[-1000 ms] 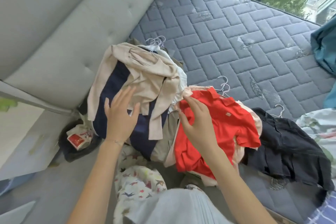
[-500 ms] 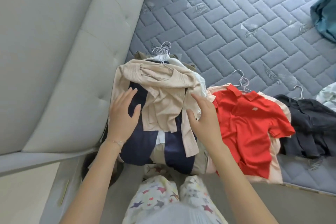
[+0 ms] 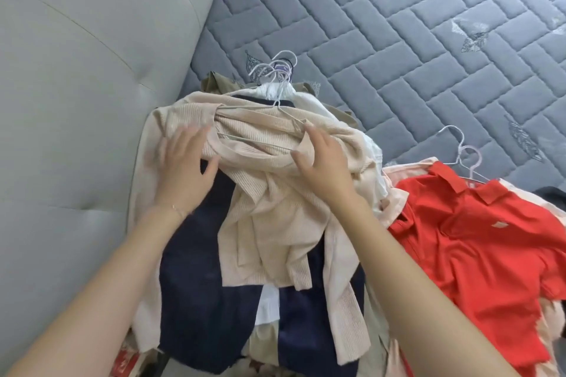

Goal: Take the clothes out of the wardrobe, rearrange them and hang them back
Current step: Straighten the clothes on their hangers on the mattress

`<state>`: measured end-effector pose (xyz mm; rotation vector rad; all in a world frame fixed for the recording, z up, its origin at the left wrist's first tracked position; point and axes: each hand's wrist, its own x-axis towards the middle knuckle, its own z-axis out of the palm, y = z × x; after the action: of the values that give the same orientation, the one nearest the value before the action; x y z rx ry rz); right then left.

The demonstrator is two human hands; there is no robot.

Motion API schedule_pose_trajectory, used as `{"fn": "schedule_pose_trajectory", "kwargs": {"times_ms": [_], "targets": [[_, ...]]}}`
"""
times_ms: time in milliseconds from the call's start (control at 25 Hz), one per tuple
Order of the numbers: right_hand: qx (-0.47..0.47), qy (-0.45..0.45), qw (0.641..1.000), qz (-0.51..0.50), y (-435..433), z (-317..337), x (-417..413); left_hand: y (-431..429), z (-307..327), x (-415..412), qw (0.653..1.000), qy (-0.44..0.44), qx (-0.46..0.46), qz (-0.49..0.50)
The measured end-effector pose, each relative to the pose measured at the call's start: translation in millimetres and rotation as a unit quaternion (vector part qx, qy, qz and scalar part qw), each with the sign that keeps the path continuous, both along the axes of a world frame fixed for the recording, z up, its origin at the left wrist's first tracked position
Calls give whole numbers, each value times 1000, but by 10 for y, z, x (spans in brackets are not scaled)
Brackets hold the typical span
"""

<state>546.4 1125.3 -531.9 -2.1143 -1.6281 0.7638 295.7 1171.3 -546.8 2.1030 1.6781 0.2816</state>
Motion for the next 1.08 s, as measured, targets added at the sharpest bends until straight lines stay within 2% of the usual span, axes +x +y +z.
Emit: {"fn": "schedule_pose_trajectory", "kwargs": {"times_ms": [200,360,440,520,600,800,1080], "targets": [[-63,-90,994,1,307,-616,121,741,-418,-10,996,82,25,-15],[-58,-130,990,-23,336,-670,121,801,-412,27,983,158,90,-20],[-35,-108,992,-54,275,-602,142,780,-374,-16,978,183,98,-33],[-1,-30,996,-85,157,-487,167,736,-333,-86,983,154,76,-60],[18,25,995,-96,1,-289,169,622,-219,-166,994,64,32,-77],[40,39,992,-111,-515,510,88,155,393,-380,997,-55,9,-58],[94,56,983,-150,-1585,1885,-87,-780,1760,-443,992,-57,96,-57]]}}
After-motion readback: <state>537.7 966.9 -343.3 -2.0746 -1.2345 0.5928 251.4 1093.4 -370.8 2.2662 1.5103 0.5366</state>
